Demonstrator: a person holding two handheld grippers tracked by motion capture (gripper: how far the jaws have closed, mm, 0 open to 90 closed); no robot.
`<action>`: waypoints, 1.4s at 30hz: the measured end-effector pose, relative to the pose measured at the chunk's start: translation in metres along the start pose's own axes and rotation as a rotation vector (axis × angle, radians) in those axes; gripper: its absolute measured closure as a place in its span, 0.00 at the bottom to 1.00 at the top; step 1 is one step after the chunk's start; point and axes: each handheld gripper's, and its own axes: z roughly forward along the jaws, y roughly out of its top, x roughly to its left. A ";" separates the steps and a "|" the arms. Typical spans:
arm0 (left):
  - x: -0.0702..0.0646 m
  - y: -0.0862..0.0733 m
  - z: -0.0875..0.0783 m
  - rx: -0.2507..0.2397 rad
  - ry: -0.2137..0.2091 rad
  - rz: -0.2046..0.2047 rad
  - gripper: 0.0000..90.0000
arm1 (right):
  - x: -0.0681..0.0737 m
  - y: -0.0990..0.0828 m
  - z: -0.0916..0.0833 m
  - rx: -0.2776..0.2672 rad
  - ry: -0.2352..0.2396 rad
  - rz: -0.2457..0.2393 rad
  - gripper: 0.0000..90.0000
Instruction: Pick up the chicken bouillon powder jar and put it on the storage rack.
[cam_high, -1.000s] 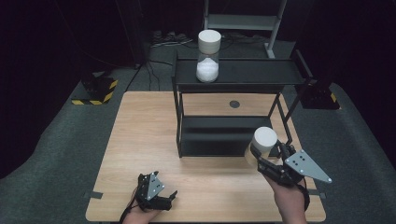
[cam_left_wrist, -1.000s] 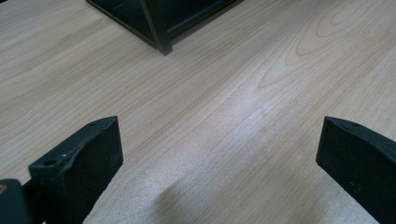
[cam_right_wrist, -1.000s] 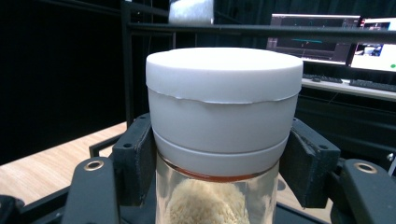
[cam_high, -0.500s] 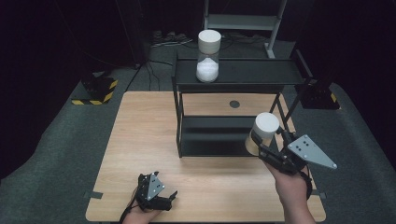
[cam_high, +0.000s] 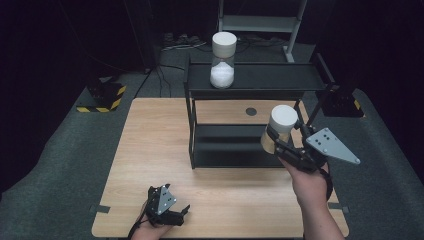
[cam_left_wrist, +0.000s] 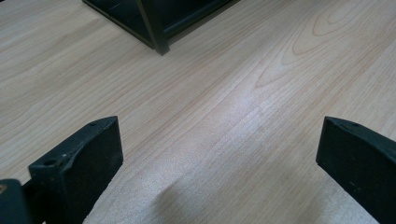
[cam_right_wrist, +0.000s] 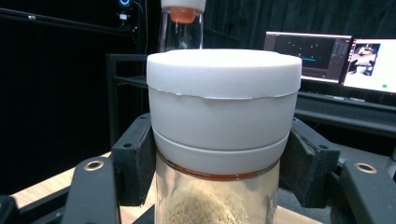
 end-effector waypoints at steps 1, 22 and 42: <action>0.000 0.000 0.000 0.000 0.000 0.000 0.01 | 0.000 0.001 0.001 -0.002 -0.001 -0.002 0.38; 0.002 0.000 0.000 -0.002 -0.008 -0.007 0.01 | -0.007 0.025 0.031 -0.026 -0.031 0.011 0.38; 0.004 -0.002 -0.001 -0.011 -0.015 -0.019 0.01 | -0.014 0.051 0.054 -0.051 -0.062 0.017 0.38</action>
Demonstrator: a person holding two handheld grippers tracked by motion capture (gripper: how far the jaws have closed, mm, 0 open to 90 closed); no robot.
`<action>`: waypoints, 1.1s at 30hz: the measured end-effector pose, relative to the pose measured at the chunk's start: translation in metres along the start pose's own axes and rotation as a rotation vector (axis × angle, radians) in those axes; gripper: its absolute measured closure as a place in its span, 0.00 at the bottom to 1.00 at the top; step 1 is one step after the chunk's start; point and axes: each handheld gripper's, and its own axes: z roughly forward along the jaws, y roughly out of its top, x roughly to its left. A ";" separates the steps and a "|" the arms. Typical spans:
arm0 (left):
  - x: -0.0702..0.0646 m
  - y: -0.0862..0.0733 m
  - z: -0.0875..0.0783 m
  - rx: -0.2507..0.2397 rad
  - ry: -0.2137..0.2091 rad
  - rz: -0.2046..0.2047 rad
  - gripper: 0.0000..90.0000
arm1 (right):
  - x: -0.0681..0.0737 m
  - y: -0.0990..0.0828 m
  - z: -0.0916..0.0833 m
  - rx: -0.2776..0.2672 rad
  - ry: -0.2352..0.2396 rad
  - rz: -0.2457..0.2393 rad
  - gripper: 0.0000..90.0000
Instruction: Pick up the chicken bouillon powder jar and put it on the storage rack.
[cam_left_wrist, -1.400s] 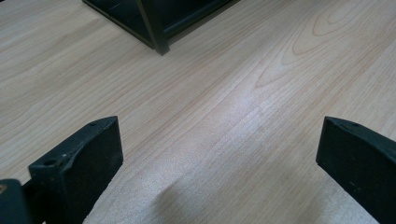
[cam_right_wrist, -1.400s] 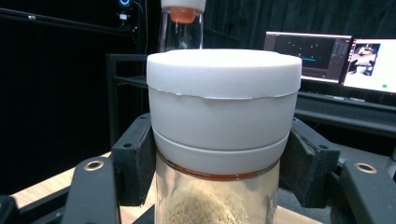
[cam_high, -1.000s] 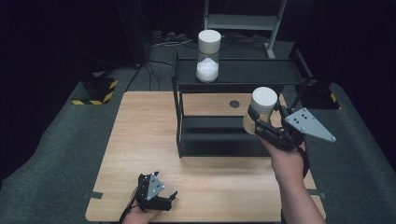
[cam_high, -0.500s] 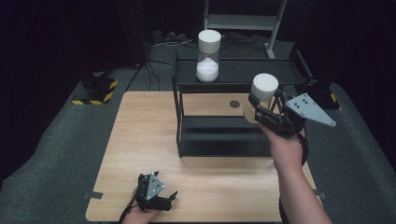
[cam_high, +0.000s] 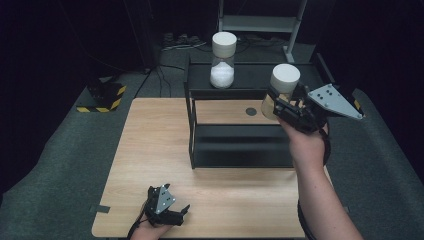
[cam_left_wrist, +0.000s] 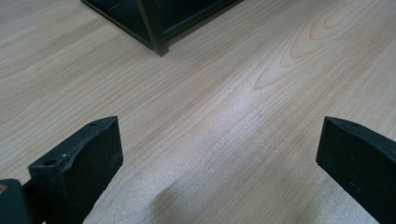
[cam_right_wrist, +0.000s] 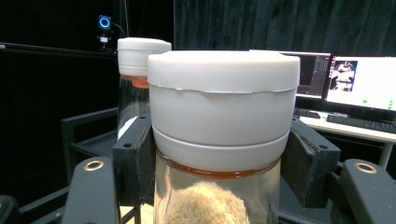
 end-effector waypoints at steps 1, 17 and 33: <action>0.000 0.000 0.000 -0.001 0.000 0.000 0.01 | 0.001 0.002 0.002 -0.002 -0.004 -0.001 0.38; 0.001 -0.001 -0.001 -0.004 -0.004 -0.001 0.01 | 0.003 0.015 0.024 -0.017 -0.034 -0.002 0.38; 0.001 -0.002 -0.002 -0.008 -0.005 -0.001 0.01 | -0.002 0.016 0.051 -0.017 -0.061 0.000 0.38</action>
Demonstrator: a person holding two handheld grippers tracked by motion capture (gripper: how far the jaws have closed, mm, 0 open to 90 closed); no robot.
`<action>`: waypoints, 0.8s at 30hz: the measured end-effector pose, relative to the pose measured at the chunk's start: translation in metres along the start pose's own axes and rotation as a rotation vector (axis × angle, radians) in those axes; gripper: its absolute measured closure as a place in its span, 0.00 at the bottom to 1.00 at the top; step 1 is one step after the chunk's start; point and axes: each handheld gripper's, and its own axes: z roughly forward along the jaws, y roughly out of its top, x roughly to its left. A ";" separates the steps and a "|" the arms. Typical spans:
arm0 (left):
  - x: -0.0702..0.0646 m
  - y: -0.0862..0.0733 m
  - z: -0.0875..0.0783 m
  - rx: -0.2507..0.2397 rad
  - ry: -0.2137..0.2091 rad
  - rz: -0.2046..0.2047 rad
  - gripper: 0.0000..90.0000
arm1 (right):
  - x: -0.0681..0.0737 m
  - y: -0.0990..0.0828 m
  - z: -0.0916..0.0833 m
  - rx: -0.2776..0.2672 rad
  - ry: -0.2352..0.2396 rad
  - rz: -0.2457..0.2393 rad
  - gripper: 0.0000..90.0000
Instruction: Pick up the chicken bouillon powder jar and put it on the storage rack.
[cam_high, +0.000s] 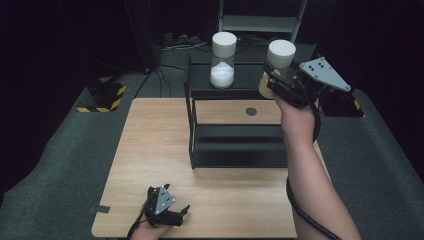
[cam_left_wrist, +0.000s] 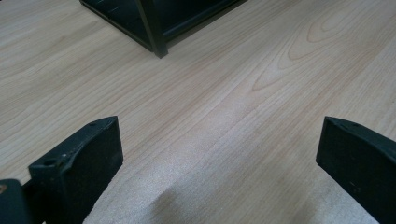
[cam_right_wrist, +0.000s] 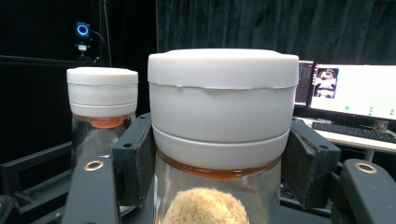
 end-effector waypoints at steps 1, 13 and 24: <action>0.000 0.000 0.000 0.000 0.000 0.002 0.01 | 0.000 0.000 0.002 0.000 -0.003 -0.002 0.38; -0.001 -0.001 0.000 -0.003 0.000 0.010 0.01 | 0.002 0.000 0.023 0.015 -0.014 -0.003 0.38; 0.000 -0.002 -0.001 -0.009 -0.005 0.005 0.01 | 0.000 -0.005 0.039 0.017 -0.034 0.015 0.38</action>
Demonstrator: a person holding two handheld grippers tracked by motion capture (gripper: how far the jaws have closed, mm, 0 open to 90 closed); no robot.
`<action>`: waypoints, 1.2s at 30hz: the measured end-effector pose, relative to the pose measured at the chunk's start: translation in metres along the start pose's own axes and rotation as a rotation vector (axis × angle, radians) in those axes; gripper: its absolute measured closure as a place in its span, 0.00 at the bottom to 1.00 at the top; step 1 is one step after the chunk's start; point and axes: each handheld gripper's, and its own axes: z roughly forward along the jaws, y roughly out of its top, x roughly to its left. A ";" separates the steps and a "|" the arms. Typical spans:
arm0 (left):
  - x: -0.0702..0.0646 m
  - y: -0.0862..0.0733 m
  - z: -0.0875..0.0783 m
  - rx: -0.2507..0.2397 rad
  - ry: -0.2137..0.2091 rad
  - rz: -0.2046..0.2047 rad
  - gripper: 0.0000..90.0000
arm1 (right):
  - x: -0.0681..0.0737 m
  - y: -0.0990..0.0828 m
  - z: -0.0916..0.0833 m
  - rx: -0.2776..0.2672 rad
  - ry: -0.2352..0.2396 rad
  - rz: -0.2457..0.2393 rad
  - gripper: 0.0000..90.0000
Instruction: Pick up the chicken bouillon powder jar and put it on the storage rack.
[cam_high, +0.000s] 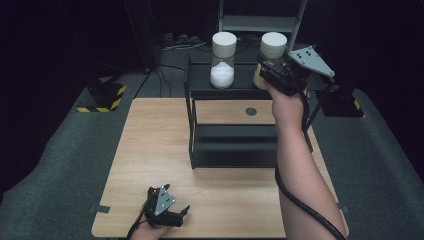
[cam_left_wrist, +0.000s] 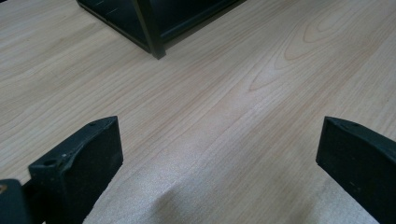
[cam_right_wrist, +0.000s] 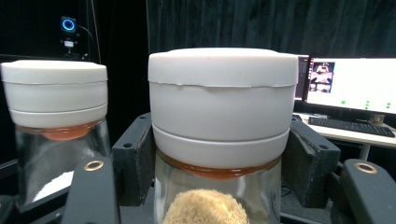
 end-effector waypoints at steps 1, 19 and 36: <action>0.000 0.000 0.000 -0.001 -0.001 -0.001 0.01 | 0.000 0.000 0.001 0.000 -0.002 0.002 0.38; 0.002 -0.002 -0.001 -0.009 -0.007 -0.016 0.01 | -0.002 -0.004 0.010 0.017 -0.009 0.017 0.38; 0.002 -0.002 -0.001 -0.009 -0.006 -0.012 0.01 | -0.008 -0.009 0.012 0.004 0.005 0.031 0.38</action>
